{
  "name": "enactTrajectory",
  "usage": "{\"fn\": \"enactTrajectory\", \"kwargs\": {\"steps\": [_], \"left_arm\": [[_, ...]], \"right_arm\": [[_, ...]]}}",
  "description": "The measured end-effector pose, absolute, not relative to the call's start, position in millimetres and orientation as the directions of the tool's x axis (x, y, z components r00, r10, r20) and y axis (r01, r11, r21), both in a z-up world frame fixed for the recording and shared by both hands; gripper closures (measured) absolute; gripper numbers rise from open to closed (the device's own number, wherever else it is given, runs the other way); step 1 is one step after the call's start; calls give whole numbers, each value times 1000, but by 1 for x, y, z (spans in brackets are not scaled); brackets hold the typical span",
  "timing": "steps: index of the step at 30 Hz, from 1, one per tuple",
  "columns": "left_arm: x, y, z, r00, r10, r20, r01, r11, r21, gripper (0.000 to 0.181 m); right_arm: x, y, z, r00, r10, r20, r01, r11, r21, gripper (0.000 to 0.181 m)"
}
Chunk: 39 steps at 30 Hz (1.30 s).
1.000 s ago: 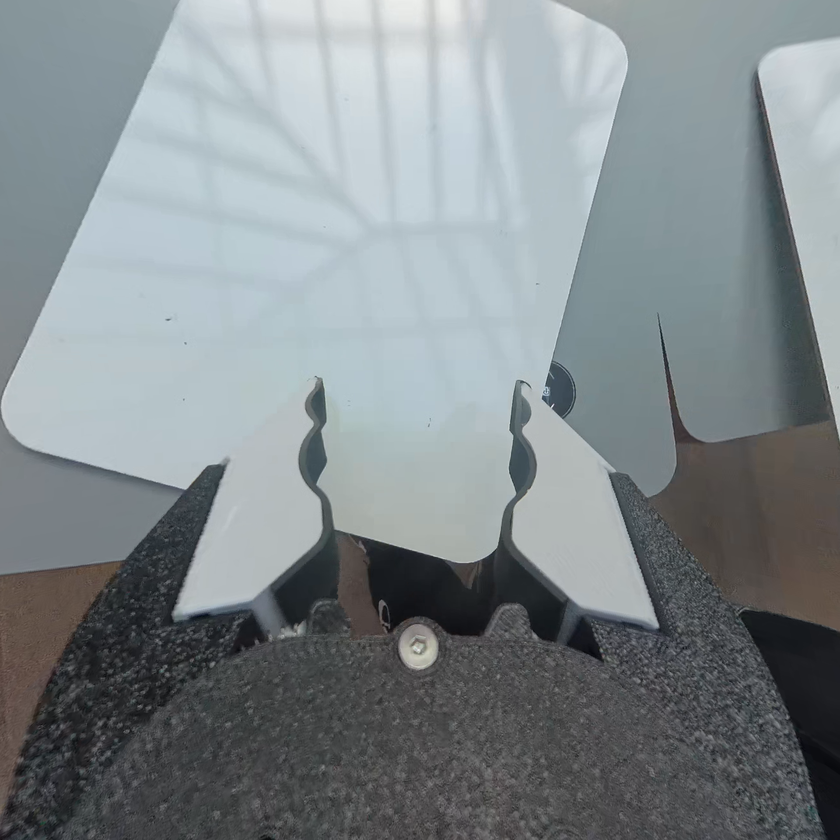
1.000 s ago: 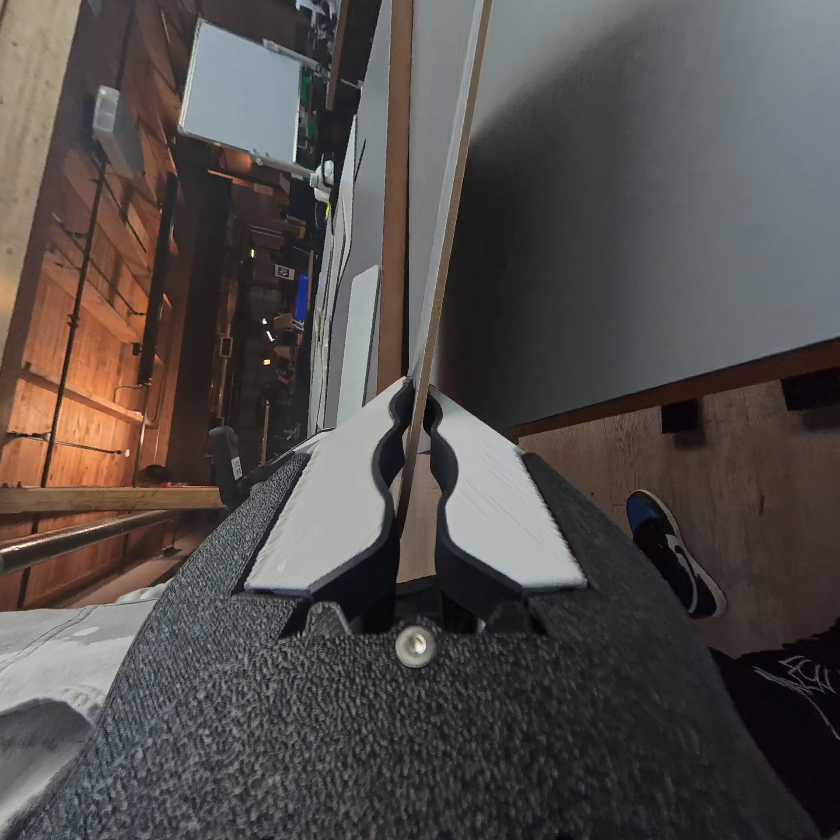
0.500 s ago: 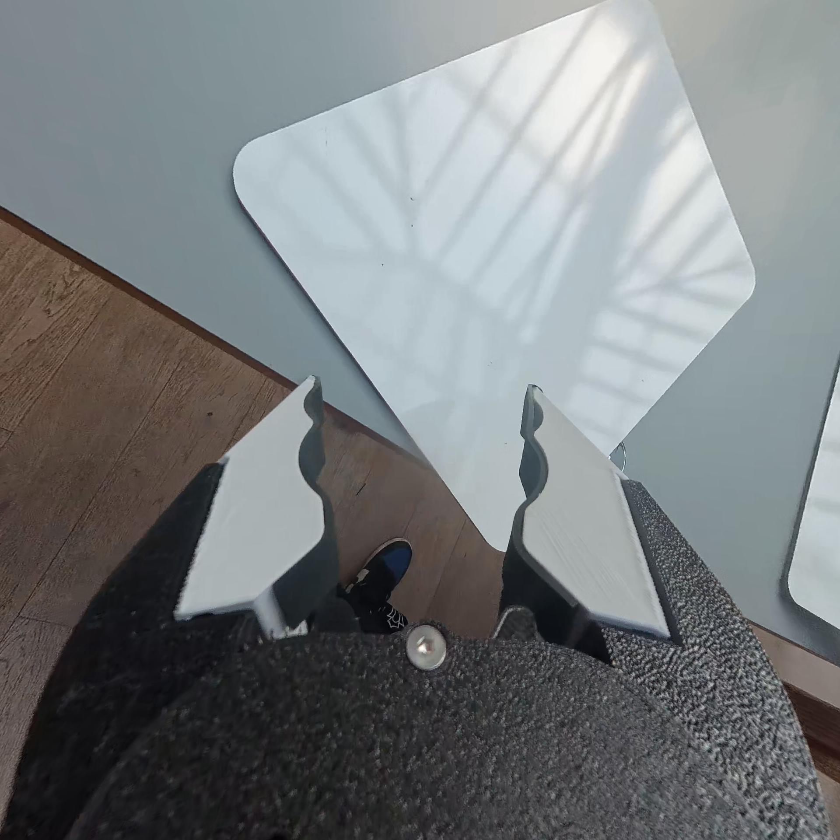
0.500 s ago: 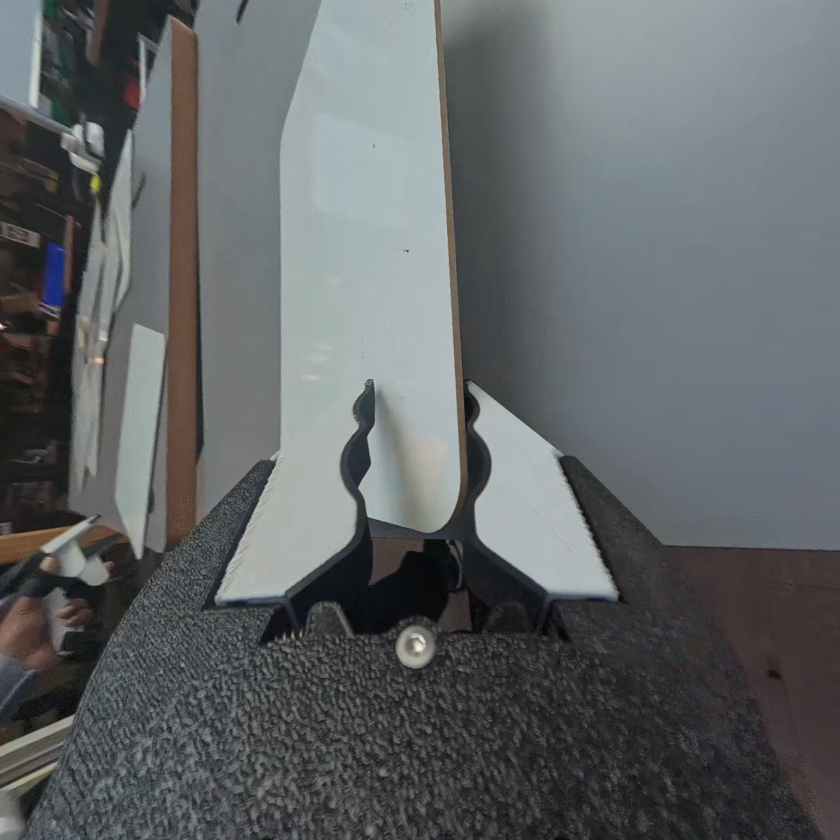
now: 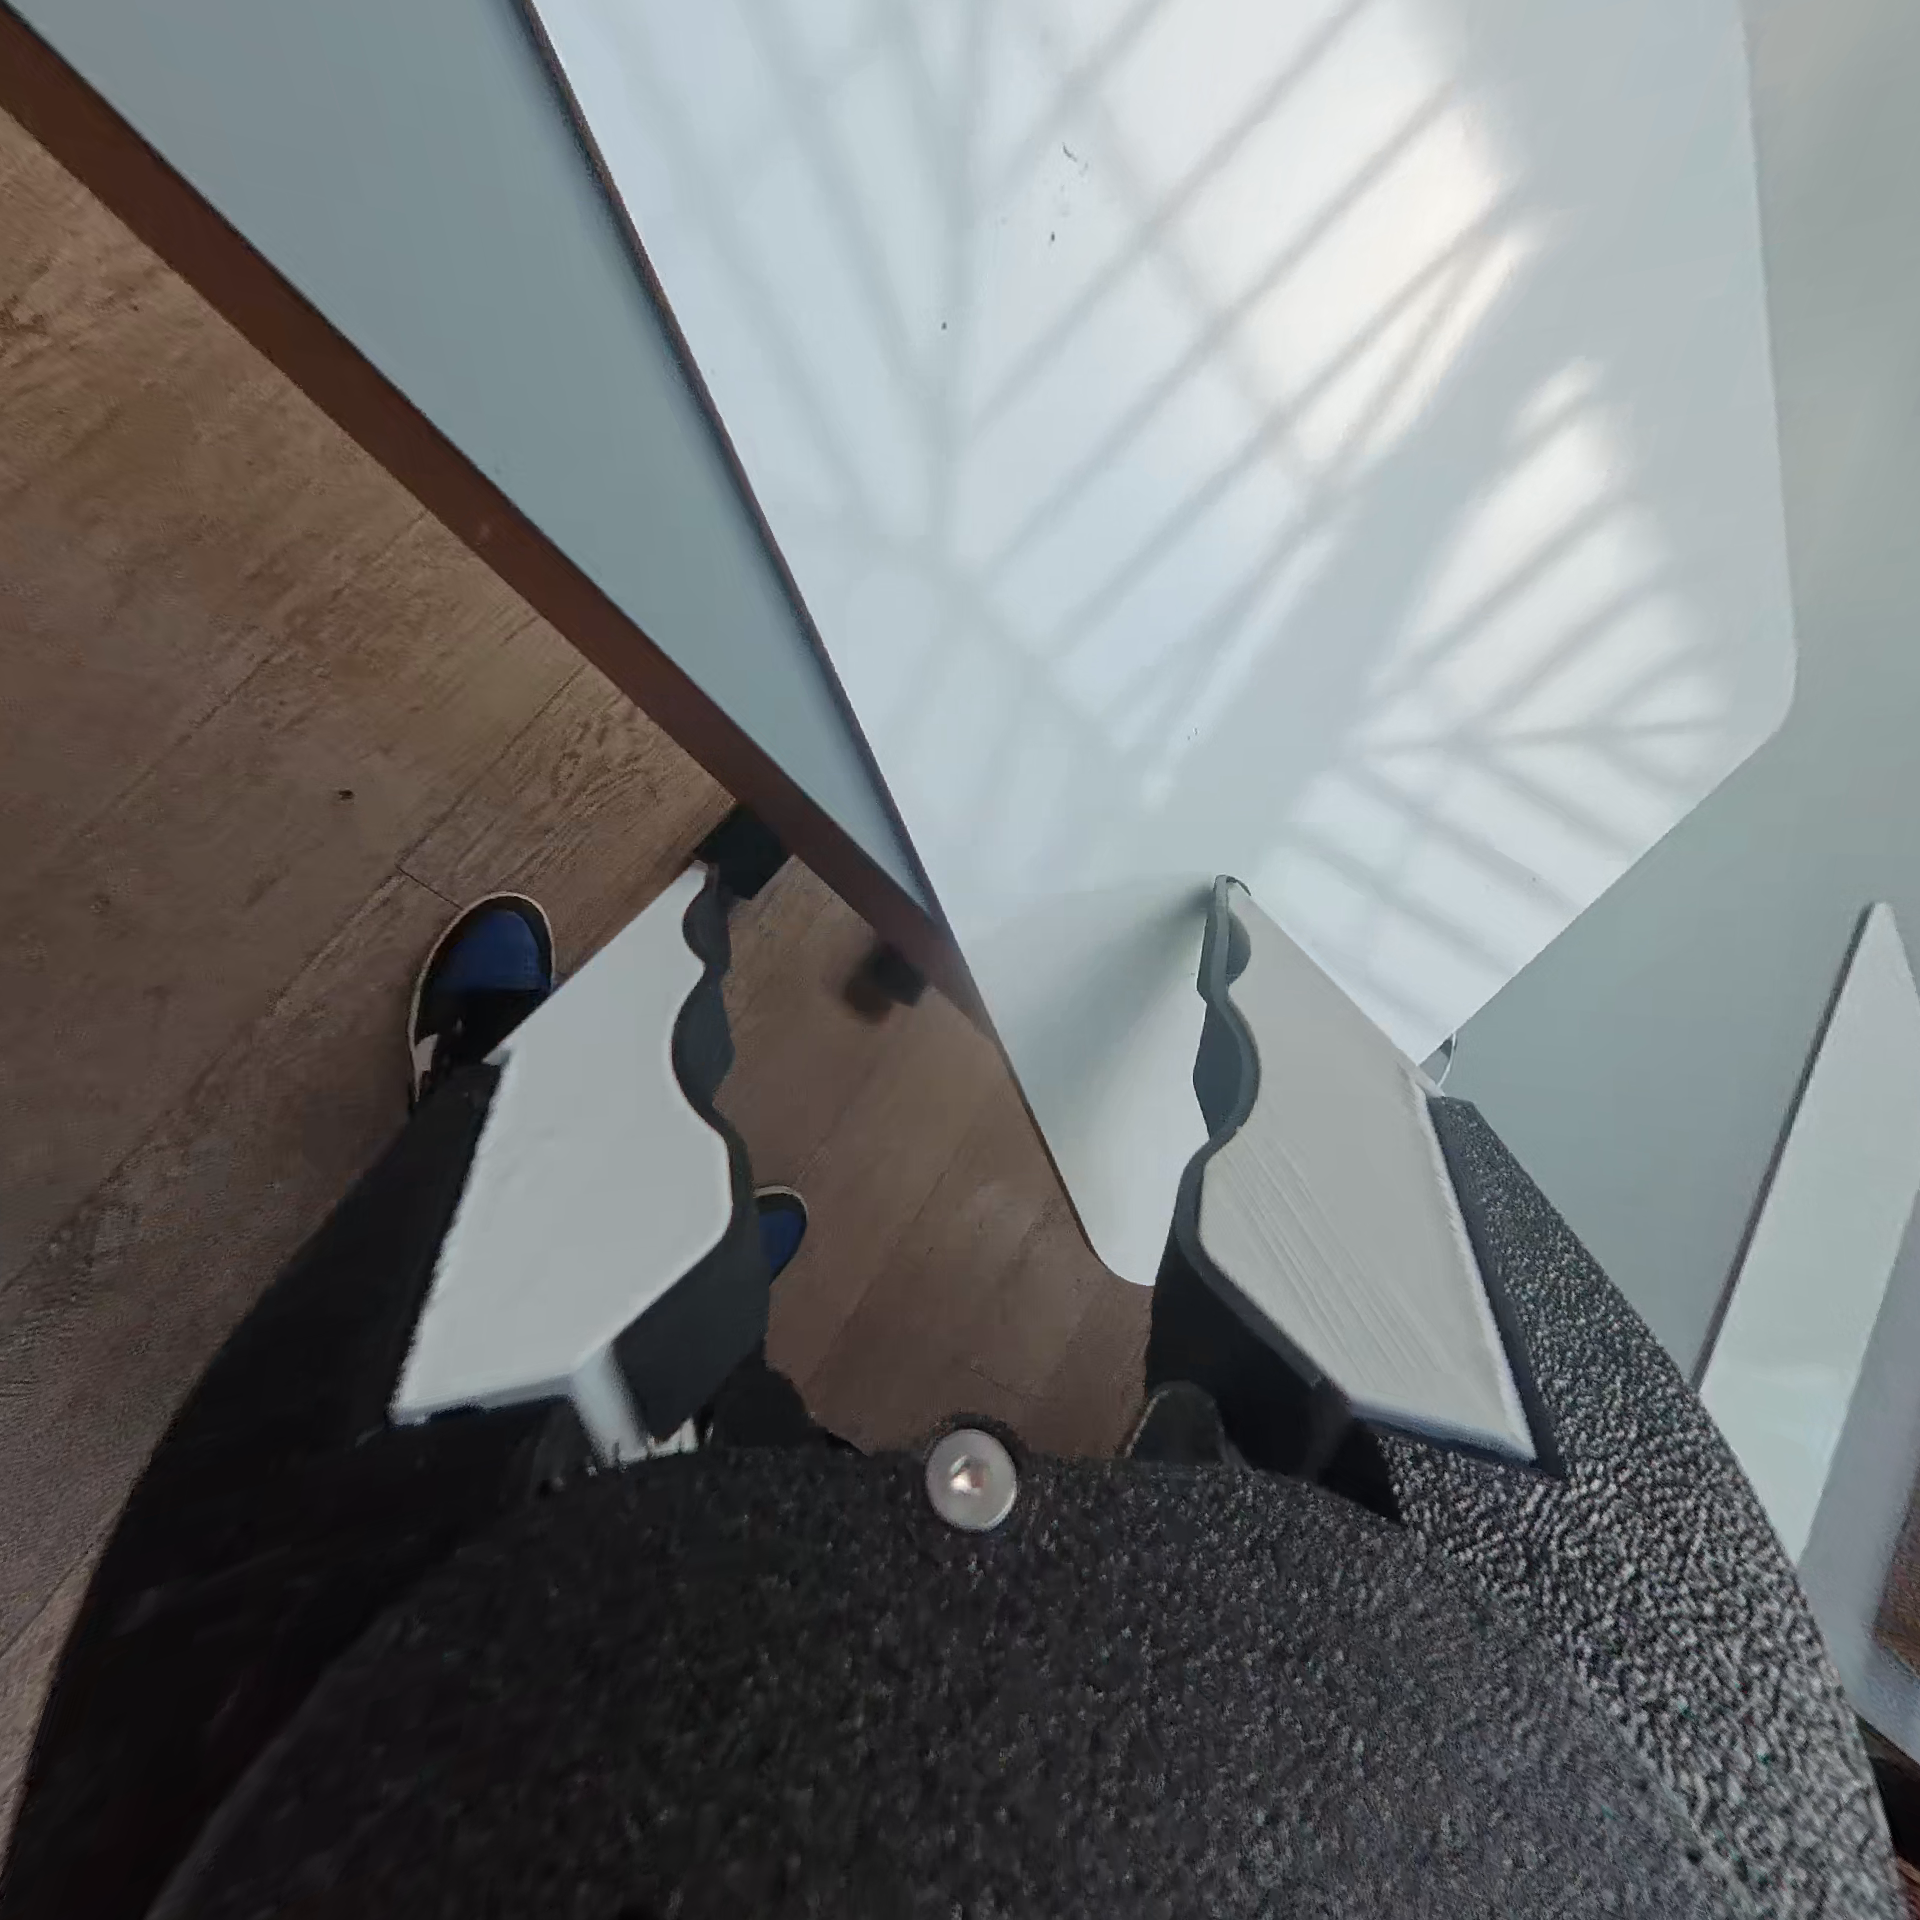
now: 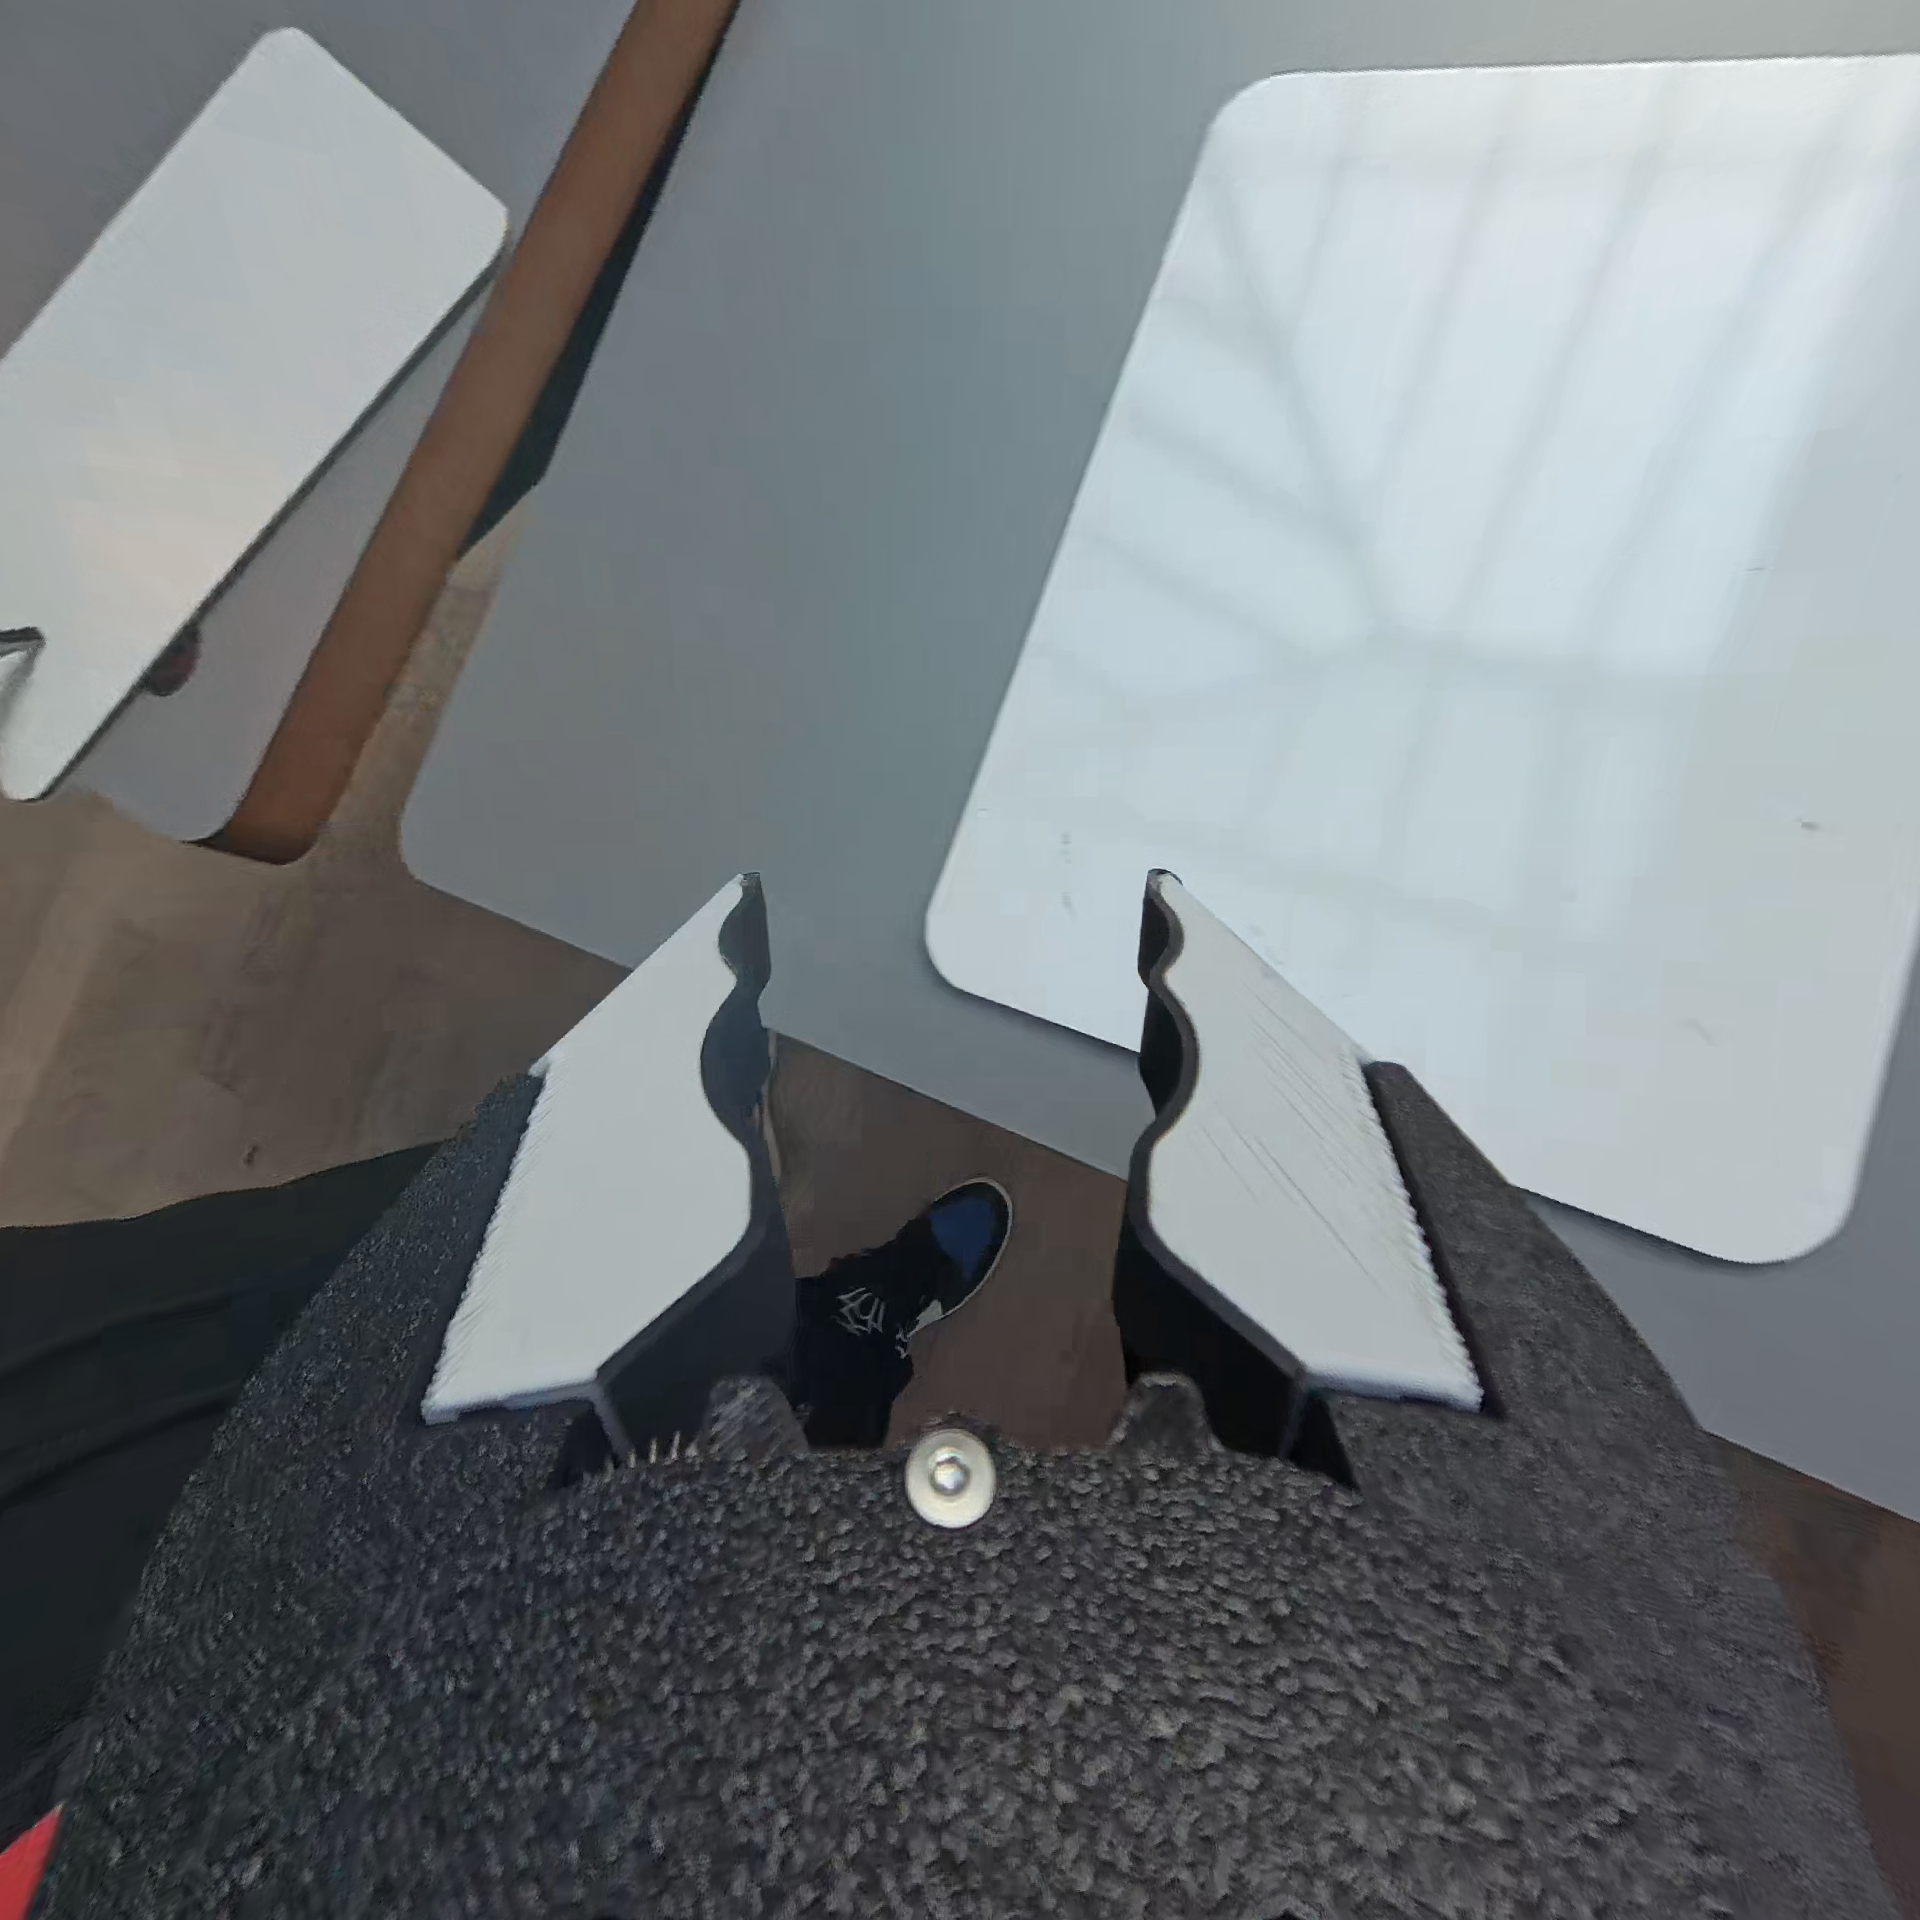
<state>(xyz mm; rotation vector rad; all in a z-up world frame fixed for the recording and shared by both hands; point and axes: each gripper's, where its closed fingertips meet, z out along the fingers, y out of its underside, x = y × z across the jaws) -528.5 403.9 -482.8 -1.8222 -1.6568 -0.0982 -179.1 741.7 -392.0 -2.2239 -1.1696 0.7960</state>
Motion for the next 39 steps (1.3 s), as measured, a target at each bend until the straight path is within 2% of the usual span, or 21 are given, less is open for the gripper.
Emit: {"fn": "enactTrajectory", "kwargs": {"steps": [3, 6, 7, 14, 18, 23, 24, 27, 28, 29, 30, 34, 39], "left_arm": [[-504, 402, -482, 158, 801, 577, 931, 74, -357, 104], [-473, 398, -478, 94, 718, 690, 953, 136, -271, 126], [-463, 398, -474, 84, 679, 729, 956, 151, -251, 141], [-404, 387, -441, -13, 453, 891, 971, 219, -97, 168], [-387, 389, -390, 10, 281, 960, 975, 211, -72, 179], [-363, 412, -335, 131, 169, 977, 984, 102, -149, 174], [-358, 421, -323, 156, 136, 978, 983, 77, -168, 172], [-341, 451, -295, 286, 86, 954, 958, -37, -283, 169], [-336, 462, -286, 321, 67, 945, 946, -69, -316, 168], [-330, 474, -280, 374, 54, 926, 924, -108, -367, 166], [-324, 485, -273, 413, 35, 910, 903, -147, -404, 165], [-307, 512, -276, 525, 32, 850, 818, -293, -495, 120], [-317, 520, -294, 755, 109, 646, 626, -413, -661, 107]], "right_arm": [[-214, 678, -385, 331, 865, -378, 571, -502, -650, 114], [-245, 616, -389, 206, 851, -482, 614, -496, -614, 113], [-254, 596, -392, 169, 837, -521, 631, -498, -595, 112], [-301, 516, -409, 17, 771, -637, 710, -458, -535, 112], [-321, 487, -396, -29, 659, -752, 706, -519, -482, 112], [-341, 472, -358, -38, 392, -919, 634, -701, -325, 115], [-343, 474, -350, -37, 350, -936, 617, -729, -297, 121], [-343, 502, -316, -60, 229, -972, 498, -837, -227, 159], [-338, 516, -305, -80, 213, -974, 449, -865, -226, 168], [-332, 527, -296, -80, 191, -978, 422, -883, -207, 170], [-323, 539, -287, -90, 188, -978, 396, -894, -208, 171], [-276, 603, -264, -85, 279, -956, 295, -910, -292, 176], [-196, 706, -281, 26, 485, -874, 338, -827, -449, 179]]}}
